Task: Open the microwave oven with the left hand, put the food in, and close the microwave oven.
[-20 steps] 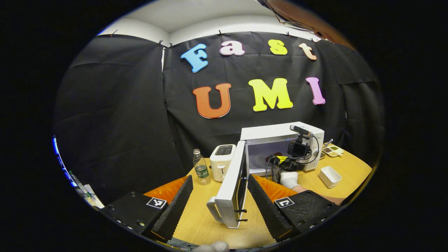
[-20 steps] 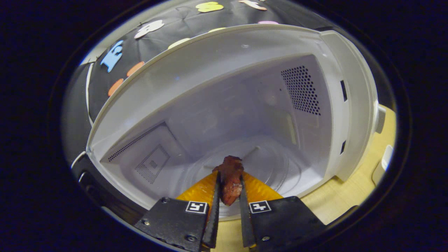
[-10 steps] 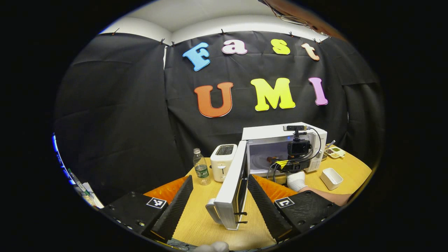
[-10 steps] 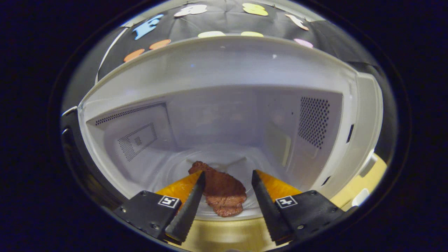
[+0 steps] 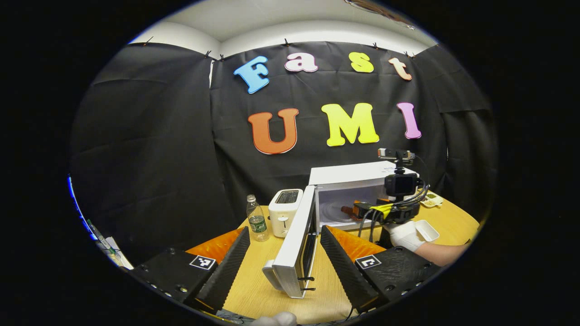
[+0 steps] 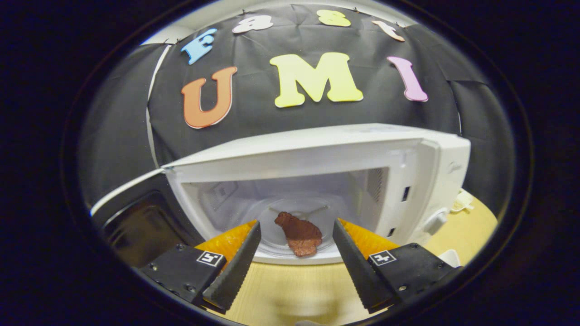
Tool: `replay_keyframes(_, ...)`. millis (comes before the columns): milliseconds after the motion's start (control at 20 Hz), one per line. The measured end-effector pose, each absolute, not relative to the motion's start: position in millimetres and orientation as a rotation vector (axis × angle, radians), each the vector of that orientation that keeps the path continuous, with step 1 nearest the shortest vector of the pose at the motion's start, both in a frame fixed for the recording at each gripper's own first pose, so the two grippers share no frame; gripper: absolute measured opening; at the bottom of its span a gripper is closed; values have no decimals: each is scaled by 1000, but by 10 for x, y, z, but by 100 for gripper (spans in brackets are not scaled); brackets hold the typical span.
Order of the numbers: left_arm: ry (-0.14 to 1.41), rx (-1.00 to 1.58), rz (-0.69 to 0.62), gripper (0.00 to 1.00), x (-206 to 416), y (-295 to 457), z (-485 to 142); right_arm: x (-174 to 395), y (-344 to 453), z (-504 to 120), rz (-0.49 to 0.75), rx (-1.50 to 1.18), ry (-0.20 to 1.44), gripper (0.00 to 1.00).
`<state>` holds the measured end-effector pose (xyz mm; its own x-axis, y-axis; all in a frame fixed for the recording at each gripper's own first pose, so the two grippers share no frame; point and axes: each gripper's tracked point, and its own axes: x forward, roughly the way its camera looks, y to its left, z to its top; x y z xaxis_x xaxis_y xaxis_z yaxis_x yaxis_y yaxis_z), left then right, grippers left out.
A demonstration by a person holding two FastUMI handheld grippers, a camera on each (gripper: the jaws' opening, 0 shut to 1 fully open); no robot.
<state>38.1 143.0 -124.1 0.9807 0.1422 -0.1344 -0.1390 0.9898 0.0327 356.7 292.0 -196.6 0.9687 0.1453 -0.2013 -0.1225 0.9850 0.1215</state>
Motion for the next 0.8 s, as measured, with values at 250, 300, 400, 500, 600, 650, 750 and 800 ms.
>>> replay_keyframes(250, 87, 9, 80, 96, 395, 1259, -943, 2450, 2322, -1327, 157, 82, 219, 92)
replay_keyframes(300, 82, 9, 64, 96, 398, 1218, -905, 2251, 2186, -1240, 159, 59, 221, 92)
replay_keyframes(400, 72, 10, 37, 96, 419, 1127, -869, 1885, 1870, -1099, 140, 24, 223, 92)
replay_keyframes(500, 65, 14, 15, 96, 434, 1039, -873, 1567, 1562, -968, 108, 14, 218, 100)
replay_keyframes(600, 66, 19, -3, 96, 440, 957, -907, 1281, 1324, -894, 78, 31, 223, 100)
replay_keyframes(650, 72, 22, -9, 96, 453, 913, -926, 1157, 1203, -876, 58, 35, 228, 100)
replay_keyframes(750, 74, 15, -24, 96, 461, 826, -955, 940, 1035, -832, 35, 31, 227, 100)
replay_keyframes(800, 73, 14, -33, 96, 473, 803, -947, 848, 941, -837, 17, 25, 230, 100)
